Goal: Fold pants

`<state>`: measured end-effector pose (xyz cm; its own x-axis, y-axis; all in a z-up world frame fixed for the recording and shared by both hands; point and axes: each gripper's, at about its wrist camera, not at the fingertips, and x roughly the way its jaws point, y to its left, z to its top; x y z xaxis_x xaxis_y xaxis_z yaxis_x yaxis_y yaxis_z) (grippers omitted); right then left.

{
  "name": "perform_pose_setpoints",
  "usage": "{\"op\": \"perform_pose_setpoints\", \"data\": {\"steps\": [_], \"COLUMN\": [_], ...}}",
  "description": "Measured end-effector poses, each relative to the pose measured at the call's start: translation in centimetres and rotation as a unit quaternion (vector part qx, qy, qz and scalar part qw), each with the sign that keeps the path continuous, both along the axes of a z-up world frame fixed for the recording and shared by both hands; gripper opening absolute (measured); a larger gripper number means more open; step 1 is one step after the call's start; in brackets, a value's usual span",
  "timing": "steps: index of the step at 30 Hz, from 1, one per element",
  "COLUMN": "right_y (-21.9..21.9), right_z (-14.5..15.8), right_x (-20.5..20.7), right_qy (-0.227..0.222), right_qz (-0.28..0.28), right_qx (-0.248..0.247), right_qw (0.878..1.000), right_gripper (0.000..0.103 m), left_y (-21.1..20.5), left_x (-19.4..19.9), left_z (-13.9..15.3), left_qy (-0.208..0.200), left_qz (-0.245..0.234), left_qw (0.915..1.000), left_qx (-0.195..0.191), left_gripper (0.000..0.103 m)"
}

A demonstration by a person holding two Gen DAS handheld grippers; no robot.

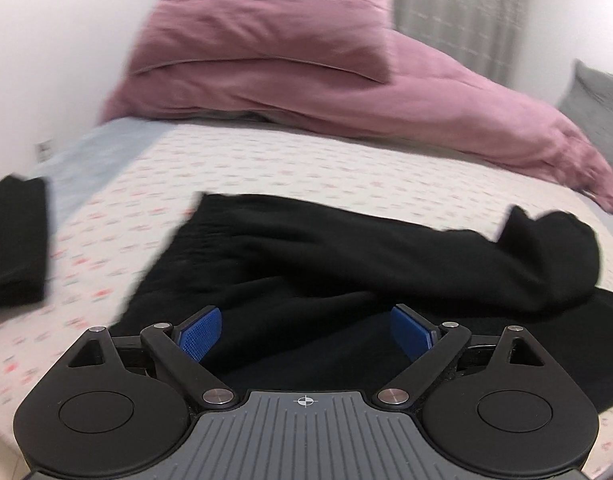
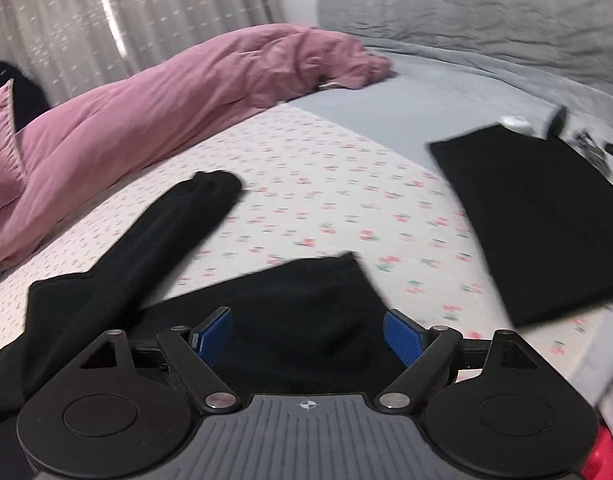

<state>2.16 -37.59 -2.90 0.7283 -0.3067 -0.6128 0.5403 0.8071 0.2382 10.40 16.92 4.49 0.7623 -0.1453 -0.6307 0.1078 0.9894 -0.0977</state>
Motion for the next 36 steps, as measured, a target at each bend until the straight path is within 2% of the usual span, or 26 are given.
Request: {"op": "perform_pose_setpoints", "data": {"steps": [9,16,20,23,29,32,36], "right_y": [2.0,0.4,-1.5,-2.9,-5.6,-6.2,-6.5], "right_z": [1.3,-0.5,-1.6,-2.0,-1.8,-1.8,-2.6], "right_x": [6.1,10.3,12.4,14.3,19.5,22.6,26.8], "right_qy": [0.004,0.023,0.039,0.049,0.042,0.029,0.026], "right_qz": [0.077,0.101,0.103,0.102,0.139,0.159,0.183], "right_qx": [-0.040,-0.035,-0.052,-0.074,-0.099,-0.114,-0.132], "right_qw": [0.996,0.994,0.993,0.991,0.984,0.980,0.974], "right_gripper": [0.091,0.092,0.092,0.093,0.093,0.093,0.093], "left_y": [-8.4,-11.2,-12.6,-13.6,-14.7,-15.1,-15.0], "left_x": [5.5,10.7,13.7,16.1,20.1,21.6,24.1], "left_z": [-0.5,-2.4,-3.5,-4.3,-5.4,-5.8,-6.4], "left_qy": [0.014,0.044,0.036,0.038,0.048,0.053,0.078], "left_qz": [-0.098,-0.143,-0.178,-0.228,-0.308,-0.351,-0.381], "left_qw": [0.9946,0.9880,0.9813,0.9684,0.9422,0.9269,0.9158], "left_qx": [0.031,0.039,0.065,0.094,0.122,0.121,0.100], "left_gripper": [0.096,0.096,0.096,0.096,0.096,0.096,0.096]}}
